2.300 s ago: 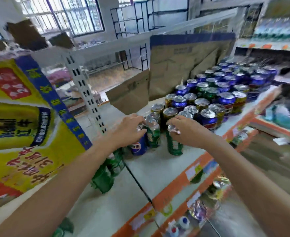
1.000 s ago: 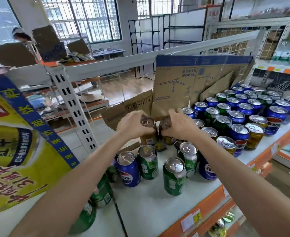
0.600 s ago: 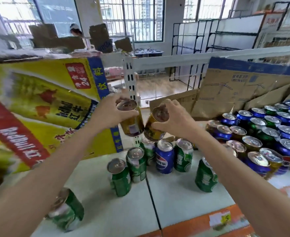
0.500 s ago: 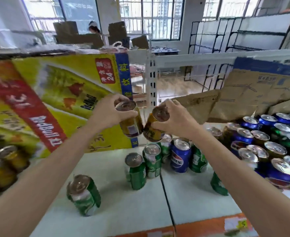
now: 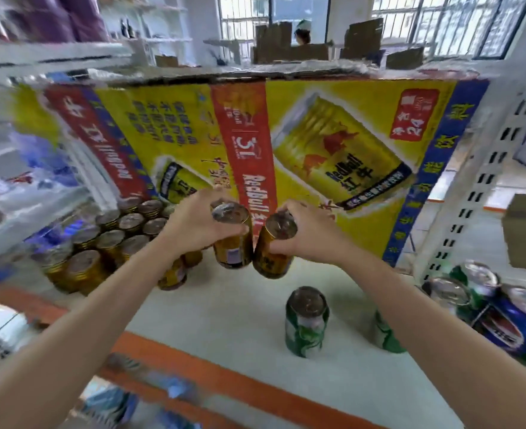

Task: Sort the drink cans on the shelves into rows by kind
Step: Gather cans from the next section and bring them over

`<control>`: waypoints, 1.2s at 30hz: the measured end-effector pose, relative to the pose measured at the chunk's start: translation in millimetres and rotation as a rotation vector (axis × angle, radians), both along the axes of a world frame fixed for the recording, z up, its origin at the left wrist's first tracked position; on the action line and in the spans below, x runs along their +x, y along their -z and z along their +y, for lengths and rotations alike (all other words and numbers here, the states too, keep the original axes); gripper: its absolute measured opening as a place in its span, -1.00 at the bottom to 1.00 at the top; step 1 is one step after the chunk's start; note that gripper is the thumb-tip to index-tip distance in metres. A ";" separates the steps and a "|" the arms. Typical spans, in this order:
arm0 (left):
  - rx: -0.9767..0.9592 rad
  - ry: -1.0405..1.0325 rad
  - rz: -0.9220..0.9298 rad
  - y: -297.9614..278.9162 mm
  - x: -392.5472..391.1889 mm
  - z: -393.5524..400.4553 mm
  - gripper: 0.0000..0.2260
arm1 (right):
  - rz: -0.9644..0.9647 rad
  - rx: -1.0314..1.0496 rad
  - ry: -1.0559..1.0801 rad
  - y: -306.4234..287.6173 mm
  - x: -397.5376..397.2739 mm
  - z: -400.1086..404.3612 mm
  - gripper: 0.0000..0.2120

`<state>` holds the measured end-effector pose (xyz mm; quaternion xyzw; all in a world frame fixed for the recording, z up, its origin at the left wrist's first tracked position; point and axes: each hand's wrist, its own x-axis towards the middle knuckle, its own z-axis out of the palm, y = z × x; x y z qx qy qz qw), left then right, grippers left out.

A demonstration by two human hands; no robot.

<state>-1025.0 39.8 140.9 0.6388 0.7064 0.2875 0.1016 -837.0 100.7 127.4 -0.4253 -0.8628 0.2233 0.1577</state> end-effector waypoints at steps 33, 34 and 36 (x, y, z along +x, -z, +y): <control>-0.370 0.476 0.258 92.6 -133.4 -28.9 -0.45 | -0.303 -0.057 -0.095 89.0 -109.5 -32.2 -0.29; -0.341 0.464 0.226 94.8 -136.3 -30.7 -0.46 | -0.290 -0.057 -0.090 89.4 -109.6 -33.5 -0.29; -0.249 0.343 0.202 102.4 -135.2 -36.1 -0.36 | -0.258 -0.064 -0.086 90.6 -110.4 -36.1 -0.30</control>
